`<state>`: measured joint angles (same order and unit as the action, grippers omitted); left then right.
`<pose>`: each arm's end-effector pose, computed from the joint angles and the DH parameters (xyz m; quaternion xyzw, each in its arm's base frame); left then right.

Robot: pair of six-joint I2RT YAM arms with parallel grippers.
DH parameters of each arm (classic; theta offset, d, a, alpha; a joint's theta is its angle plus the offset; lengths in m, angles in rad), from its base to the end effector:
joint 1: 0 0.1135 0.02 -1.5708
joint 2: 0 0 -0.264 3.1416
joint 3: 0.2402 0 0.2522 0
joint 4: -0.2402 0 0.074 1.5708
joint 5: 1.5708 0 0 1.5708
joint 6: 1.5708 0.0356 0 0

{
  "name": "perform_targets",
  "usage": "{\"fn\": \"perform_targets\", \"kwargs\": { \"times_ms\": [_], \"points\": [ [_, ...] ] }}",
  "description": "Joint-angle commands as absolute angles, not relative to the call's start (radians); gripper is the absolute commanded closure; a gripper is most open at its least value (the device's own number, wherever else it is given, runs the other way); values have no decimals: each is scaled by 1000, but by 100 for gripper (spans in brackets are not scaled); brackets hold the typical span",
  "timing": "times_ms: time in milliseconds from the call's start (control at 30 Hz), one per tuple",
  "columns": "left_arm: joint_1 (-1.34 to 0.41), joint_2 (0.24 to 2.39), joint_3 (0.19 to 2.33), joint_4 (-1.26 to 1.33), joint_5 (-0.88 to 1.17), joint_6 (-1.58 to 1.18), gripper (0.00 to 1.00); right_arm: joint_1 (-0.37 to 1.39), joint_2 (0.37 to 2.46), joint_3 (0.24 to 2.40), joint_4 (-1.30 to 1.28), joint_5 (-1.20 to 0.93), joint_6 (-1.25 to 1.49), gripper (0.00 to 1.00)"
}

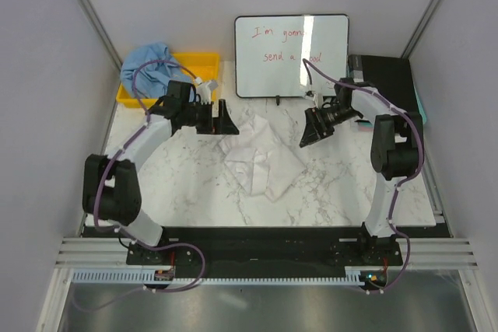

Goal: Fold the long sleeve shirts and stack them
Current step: Fold the shirt

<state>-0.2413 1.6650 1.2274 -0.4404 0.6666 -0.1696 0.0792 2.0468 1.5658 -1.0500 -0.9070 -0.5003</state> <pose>0.3417 -0.1068 0.2484 0.1429 0.8843 -0.3667 0.2513 0.3863 0.0588 0.1921 -0.2651 0.8588 0.4246 0.1090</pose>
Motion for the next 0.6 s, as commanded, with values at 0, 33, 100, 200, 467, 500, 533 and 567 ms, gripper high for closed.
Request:
{"fn": "perform_targets", "kwargs": {
  "times_ms": [0, 33, 100, 200, 467, 500, 533, 567],
  "points": [
    [-229, 1467, 968, -284, 776, -444, 1, 149, 2042, 1462, -973, -923, -422, 21],
    [-229, 1441, 915, -244, 778, -484, 1, 162, 2046, 1447, -963, -928, -414, 23],
    [-227, 1382, 775, -106, 795, -590, 1, 192, 2049, 1402, -953, -971, -417, 27],
    [-229, 1379, 695, -45, 766, -630, 1, 213, 2034, 1313, -896, -1044, -394, 37],
    [-296, 1646, 846, 32, 768, -602, 19, 403, 1809, 933, -280, -1141, 211, 38],
    [-305, 1681, 894, 17, 773, -586, 23, 420, 1771, 933, -267, -1147, 241, 33],
    [-322, 1762, 990, -20, 772, -546, 26, 425, 1749, 933, -255, -1160, 265, 29],
    [-331, 1799, 1041, -40, 773, -537, 28, 413, 1726, 939, -259, -1164, 256, 29]
  ]
}}
